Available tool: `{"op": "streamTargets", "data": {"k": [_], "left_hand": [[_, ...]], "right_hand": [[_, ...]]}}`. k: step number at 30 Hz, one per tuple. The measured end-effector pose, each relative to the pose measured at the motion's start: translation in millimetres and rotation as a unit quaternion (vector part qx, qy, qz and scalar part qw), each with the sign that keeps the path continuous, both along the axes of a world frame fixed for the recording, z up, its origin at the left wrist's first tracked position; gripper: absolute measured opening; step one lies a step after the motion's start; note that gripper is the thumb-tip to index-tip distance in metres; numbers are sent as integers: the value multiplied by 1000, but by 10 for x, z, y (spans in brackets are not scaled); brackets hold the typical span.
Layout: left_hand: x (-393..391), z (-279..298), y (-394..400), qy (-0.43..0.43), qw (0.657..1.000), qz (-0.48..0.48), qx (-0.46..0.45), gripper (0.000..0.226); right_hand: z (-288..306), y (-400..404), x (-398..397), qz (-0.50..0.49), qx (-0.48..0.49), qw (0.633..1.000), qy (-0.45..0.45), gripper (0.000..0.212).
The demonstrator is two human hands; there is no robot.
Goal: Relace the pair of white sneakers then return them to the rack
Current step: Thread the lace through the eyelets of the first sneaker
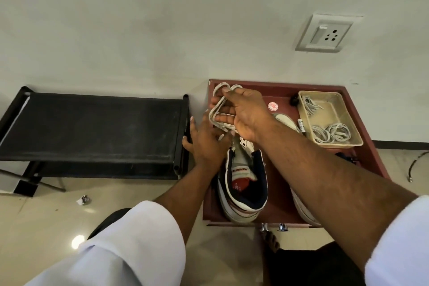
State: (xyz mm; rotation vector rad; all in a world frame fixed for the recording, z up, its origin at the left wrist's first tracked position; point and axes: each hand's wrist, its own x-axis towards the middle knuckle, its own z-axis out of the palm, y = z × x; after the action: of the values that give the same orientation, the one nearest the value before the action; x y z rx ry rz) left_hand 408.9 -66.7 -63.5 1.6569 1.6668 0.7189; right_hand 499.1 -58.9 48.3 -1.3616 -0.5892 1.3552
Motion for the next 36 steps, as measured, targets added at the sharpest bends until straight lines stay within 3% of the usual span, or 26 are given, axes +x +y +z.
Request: {"op": "streamTargets", "data": {"k": [2, 5, 9, 15, 20, 27, 36], "left_hand": [[9, 33, 38, -31, 999, 10, 6, 46], [17, 276, 55, -177, 983, 41, 9, 16], [-13, 824, 132, -294, 955, -34, -21, 16], [9, 1712, 255, -273, 952, -113, -77, 25], [58, 2361, 215, -339, 929, -110, -105, 20], [-35, 3146, 49, -364, 926, -73, -72, 18], [-213, 4347, -325, -364, 925, -107, 31, 17]], "right_hand": [[39, -48, 121, -16, 17, 1000, -5, 16], [123, -119, 333, -48, 40, 998, -25, 14], [263, -186, 523, -68, 52, 992, -92, 13], [588, -295, 606, -65, 61, 988, -123, 13], [1133, -325, 535, -59, 107, 986, -112, 20], [2084, -418, 350, -37, 168, 975, -138, 17], [3127, -779, 79, -53, 220, 964, -138, 14]]}}
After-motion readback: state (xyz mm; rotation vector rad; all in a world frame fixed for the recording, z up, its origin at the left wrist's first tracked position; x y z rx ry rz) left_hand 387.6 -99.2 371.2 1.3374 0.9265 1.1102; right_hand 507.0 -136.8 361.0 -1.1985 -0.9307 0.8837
